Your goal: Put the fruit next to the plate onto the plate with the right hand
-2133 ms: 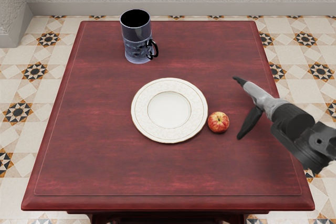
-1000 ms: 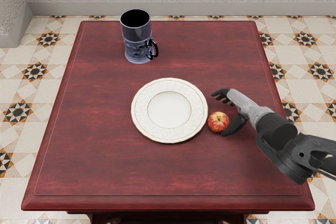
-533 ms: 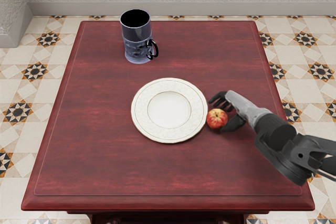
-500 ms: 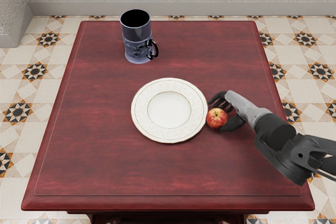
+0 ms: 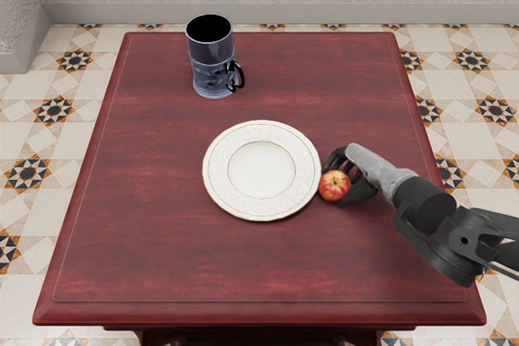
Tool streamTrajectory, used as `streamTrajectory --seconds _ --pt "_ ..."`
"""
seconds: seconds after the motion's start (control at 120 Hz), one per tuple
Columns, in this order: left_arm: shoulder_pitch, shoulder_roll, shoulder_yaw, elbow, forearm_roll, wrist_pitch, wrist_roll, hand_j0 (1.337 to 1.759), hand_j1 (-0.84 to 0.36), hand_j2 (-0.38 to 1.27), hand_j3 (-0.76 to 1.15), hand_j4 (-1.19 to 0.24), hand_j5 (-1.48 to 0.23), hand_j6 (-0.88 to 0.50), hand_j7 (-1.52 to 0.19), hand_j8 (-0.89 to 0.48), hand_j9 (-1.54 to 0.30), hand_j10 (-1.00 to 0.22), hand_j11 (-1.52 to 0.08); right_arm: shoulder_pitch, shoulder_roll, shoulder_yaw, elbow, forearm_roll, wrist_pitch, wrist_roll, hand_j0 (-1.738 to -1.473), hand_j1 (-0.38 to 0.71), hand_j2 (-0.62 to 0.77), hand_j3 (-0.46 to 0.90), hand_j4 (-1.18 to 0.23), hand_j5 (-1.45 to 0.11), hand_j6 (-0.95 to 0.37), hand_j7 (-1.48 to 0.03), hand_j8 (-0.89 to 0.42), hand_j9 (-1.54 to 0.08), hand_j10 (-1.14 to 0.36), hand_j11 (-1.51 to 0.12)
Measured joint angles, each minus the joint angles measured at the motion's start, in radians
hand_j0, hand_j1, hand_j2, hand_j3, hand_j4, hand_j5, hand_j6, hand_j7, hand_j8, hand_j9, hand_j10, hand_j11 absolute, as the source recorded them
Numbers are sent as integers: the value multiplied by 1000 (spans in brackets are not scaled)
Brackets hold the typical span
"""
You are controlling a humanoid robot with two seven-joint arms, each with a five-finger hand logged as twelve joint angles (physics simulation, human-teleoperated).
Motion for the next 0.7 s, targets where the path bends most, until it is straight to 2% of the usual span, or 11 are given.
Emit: streamTrajectory --seconds 0.1,0.142,0.225,0.275,0.425,0.6,0.7 --pt "-1 0 0 0 0 0 0 1658 349 0 0 0 0 -1 0 0 0 0 0 -3 -16 1 0 -4 11 1 -1651 240 278 -1 -625 -939 -473 -945 -517 -953 -726 -954" --pt "-1 0 0 0 0 0 0 1658 349 0 0 0 0 -1 0 -1 0 0 0 -6 -28 1 1 -5 14 2 -1650 197 169 -1 -625 -952 -476 -952 -545 -965 -728 -967" --pt "-1 0 -1 0 0 0 0 1658 349 1 0 0 0 -1 0 -1 0 0 0 -10 -52 2 1 -7 16 2 -1649 183 176 -2 -613 -961 -491 -962 -601 -971 -737 -974" --pt "0 0 -1 0 0 0 0 1658 349 1 0 0 0 -1 0 -1 0 0 0 -12 -61 4 1 -6 18 3 -1649 160 78 0 -596 -976 -477 -966 -622 -986 -734 -991" --pt "3 0 -1 0 0 0 0 1658 349 0 0 -1 0 -1 0 -1 0 0 0 -2 -64 43 1 2 71 1 -1651 230 151 0 -504 -1002 -440 -972 -584 -999 -733 -1002" --pt "3 0 0 0 0 0 0 1658 349 0 0 -1 0 -1 0 -1 0 0 0 5 -55 104 1 5 134 1 -1652 254 174 0 -478 -1012 -420 -976 -563 -1009 -731 -1013" --pt "2 0 0 0 0 0 0 1658 349 0 0 -1 0 -1 0 -1 0 0 0 6 -53 149 1 5 181 0 -1652 255 141 0 -466 -1017 -415 -977 -554 -1010 -732 -1013"
